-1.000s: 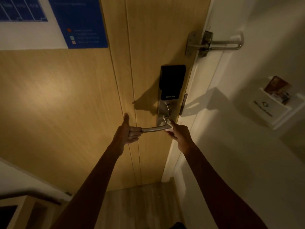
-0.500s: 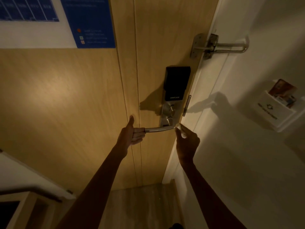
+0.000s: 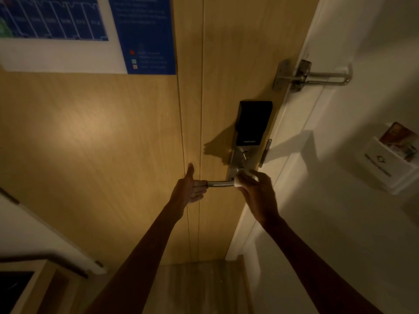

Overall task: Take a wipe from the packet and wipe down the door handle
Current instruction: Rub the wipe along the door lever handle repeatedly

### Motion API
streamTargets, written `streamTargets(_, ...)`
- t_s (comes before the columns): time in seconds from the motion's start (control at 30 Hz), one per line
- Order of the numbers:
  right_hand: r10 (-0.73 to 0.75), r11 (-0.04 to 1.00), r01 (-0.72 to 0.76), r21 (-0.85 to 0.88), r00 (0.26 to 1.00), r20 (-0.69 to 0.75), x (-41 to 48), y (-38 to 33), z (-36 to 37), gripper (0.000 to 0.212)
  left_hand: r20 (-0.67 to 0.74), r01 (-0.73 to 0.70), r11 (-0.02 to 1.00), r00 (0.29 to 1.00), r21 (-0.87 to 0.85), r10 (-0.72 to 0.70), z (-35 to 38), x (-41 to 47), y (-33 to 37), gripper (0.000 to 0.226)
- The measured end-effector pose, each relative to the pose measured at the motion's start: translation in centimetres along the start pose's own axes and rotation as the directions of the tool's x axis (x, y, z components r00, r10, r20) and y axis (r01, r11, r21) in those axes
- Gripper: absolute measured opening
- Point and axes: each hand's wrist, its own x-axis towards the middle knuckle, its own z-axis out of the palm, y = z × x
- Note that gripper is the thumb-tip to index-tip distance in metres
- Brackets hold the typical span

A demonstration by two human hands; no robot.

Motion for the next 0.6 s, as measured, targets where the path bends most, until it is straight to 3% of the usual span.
streamTargets(0.07,0.035,0.999,-0.034,0.032,0.999,-0.033,-0.1,0.3,-0.4,0.045,0.000,-0.004,1.000,1.000,-0.013,0.004,0.0,-0.2,0.0,0.083)
streamTargets(0.23,-0.258,0.966,0.257,0.013,0.965,0.041,0.9,-2.6,1.9,0.048,-0.028,-0.028,0.999,0.999,-0.029,0.027,0.3,-0.6,-0.3,0.076)
streamTargets(0.33,-0.208,0.978,0.208,-0.020,0.978,0.002,-0.1,0.2,1.5,0.046,-0.022,-0.017,1.000,1.000,-0.017,0.016,0.3,-0.6,-0.2,0.077)
streamTargets(0.4,-0.162,0.986,0.160,0.037,0.984,0.071,-0.9,1.3,1.2,0.044,-0.012,-0.012,0.999,1.000,-0.034,0.011,0.3,-0.5,-0.2,0.078)
streamTargets(0.47,-0.210,0.977,0.211,-0.035,0.977,0.023,-0.9,0.0,1.7,0.050,-0.014,-0.020,0.999,1.000,-0.047,0.020,0.3,-0.5,-0.2,0.079)
streamTargets(0.6,-0.189,0.982,0.188,0.031,0.982,0.016,0.0,-3.2,3.3,0.051,-0.018,-0.034,0.998,0.999,-0.054,0.033,0.3,-0.3,-0.6,0.080)
